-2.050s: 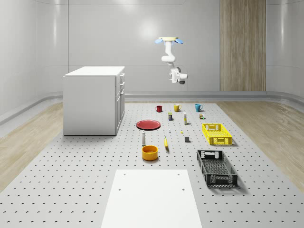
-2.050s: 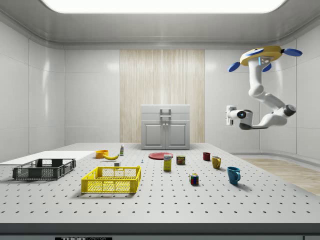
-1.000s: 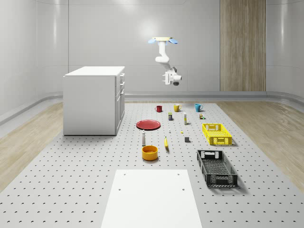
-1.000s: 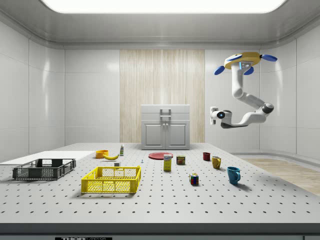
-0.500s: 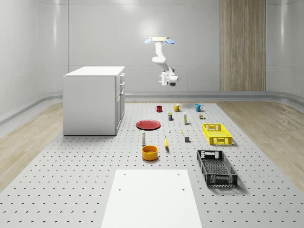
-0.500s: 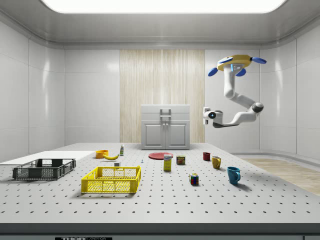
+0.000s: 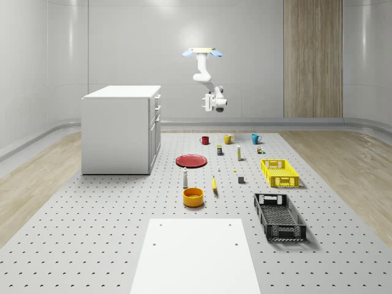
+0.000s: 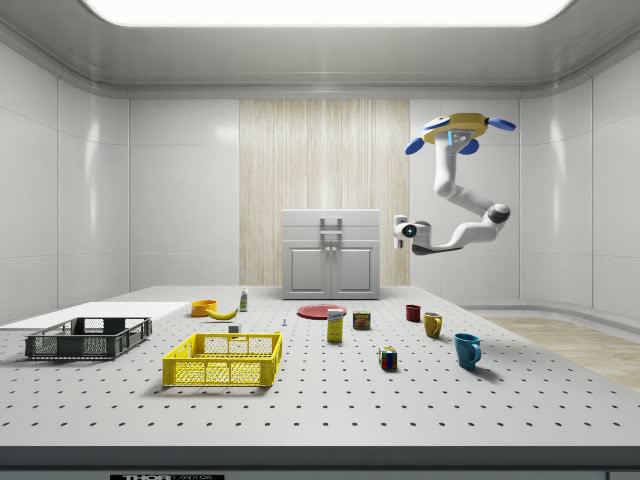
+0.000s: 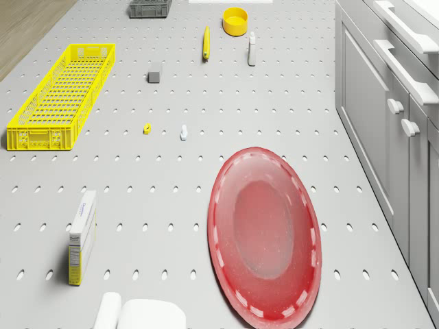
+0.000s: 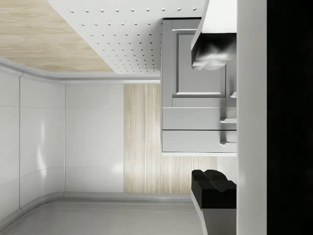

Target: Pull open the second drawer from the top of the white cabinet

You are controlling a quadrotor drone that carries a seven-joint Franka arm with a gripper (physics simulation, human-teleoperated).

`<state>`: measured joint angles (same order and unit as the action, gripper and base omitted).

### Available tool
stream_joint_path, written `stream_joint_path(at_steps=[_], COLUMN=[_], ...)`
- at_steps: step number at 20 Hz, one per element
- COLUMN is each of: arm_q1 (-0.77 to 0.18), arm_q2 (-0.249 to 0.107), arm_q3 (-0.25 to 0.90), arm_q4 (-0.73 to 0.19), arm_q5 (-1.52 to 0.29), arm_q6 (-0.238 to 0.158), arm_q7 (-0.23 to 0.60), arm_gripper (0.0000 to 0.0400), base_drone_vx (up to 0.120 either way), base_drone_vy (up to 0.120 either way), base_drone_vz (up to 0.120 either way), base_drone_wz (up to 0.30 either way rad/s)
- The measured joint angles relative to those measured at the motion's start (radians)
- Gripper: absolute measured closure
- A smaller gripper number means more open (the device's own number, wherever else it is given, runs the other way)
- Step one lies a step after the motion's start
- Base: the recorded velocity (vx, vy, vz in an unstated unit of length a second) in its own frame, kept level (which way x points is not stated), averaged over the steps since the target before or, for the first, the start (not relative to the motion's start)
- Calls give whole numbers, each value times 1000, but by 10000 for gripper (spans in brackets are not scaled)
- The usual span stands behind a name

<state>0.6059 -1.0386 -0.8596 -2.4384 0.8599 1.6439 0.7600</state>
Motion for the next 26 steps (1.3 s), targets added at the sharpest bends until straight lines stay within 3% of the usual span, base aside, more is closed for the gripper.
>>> stream_joint_path(at_steps=[18, 26], arm_q1=[49, 66], arm_q2=[-53, -72], arm_q3=[-16, -21], arm_q4=[-7, -9], arm_q5=[-41, -56], arm_q6=[46, 62], arm_q7=[34, 47], arm_gripper=[100, 100], base_drone_vx=[120, 120], base_drone_vy=[-120, -5], base_drone_vz=[0, 0], base_drone_wz=[0, 0])
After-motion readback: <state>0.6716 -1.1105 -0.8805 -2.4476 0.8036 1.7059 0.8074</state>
